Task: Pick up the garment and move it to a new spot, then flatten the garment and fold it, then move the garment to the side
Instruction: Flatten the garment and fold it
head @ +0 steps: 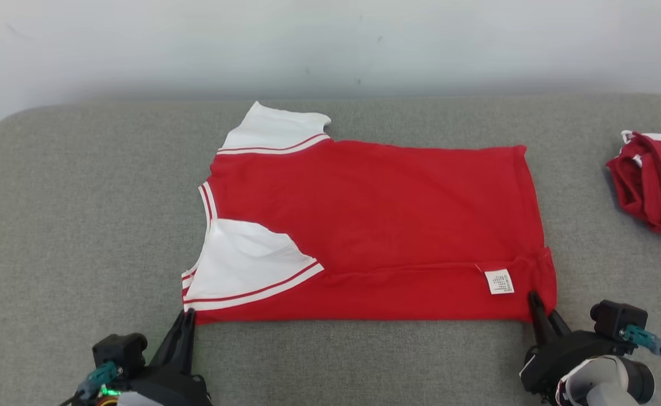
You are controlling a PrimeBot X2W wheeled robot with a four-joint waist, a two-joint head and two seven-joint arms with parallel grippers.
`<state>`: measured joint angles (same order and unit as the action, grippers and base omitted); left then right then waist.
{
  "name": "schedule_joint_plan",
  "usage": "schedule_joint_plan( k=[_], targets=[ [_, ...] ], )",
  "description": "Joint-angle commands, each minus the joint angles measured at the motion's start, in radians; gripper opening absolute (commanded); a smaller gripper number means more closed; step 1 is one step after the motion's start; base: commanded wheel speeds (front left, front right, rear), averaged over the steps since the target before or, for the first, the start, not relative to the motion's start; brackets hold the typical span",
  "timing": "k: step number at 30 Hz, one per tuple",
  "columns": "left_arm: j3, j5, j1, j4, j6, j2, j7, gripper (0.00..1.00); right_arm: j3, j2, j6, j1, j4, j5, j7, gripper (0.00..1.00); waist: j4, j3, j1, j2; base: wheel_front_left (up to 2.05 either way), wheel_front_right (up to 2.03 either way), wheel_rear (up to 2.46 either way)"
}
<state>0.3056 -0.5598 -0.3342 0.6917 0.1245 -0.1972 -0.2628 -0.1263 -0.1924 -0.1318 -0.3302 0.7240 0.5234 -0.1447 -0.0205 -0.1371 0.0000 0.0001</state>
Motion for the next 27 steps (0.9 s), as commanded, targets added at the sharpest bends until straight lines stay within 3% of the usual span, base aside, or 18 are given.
schedule_joint_plan(
  k=[1, 11, 20, 21, 22, 27],
  targets=[
    [-0.015, 0.003, 0.038, -0.025, 0.006, 0.003, -0.002, 0.0, -0.009, -0.004, 0.003, 0.027, -0.012, 0.019, -0.013, 0.0, -0.006, 0.033, 0.0, -0.0001, 0.0, 0.0, 0.0],
    [-0.067, 0.038, 0.258, -0.206, -0.008, 0.021, -0.003, 0.0, -0.012, -0.044, 0.003, 0.191, -0.133, 0.064, 0.003, 0.0, -0.036, 0.117, 0.0, -0.0001, 0.0, 0.0, 0.0],
    [-0.046, 0.049, 0.397, -0.254, -0.021, 0.036, -0.001, 0.0, 0.078, -0.039, 0.003, 0.404, -0.284, 0.027, 0.088, 0.0, -0.07, 0.164, 0.0, -0.0001, 0.0, 0.0, 0.0],
    [-0.043, 0.061, 0.396, -0.25, -0.023, 0.032, -0.001, 0.4, 0.084, -0.034, 0.003, 0.413, -0.297, 0.017, 0.094, 0.44, -0.068, 0.165, 0.0, -0.0001, 0.0, 0.0, 0.0],
    [-0.041, 0.06, 0.395, -0.248, -0.028, 0.032, -0.001, 1.0, 0.09, -0.028, 0.003, 0.42, -0.307, 0.006, 0.1, 1.0, -0.066, 0.166, 0.0, -0.0001, 0.0, 0.0, 0.0],
    [-0.066, 0.063, 0.38, -0.248, -0.033, 0.04, -0.002, 1.0, 0.105, -0.001, 0.003, 0.414, -0.348, -0.056, 0.096, 1.0, -0.051, 0.168, 0.0, -0.0001, 0.0, 0.0, 0.0]
  ],
)
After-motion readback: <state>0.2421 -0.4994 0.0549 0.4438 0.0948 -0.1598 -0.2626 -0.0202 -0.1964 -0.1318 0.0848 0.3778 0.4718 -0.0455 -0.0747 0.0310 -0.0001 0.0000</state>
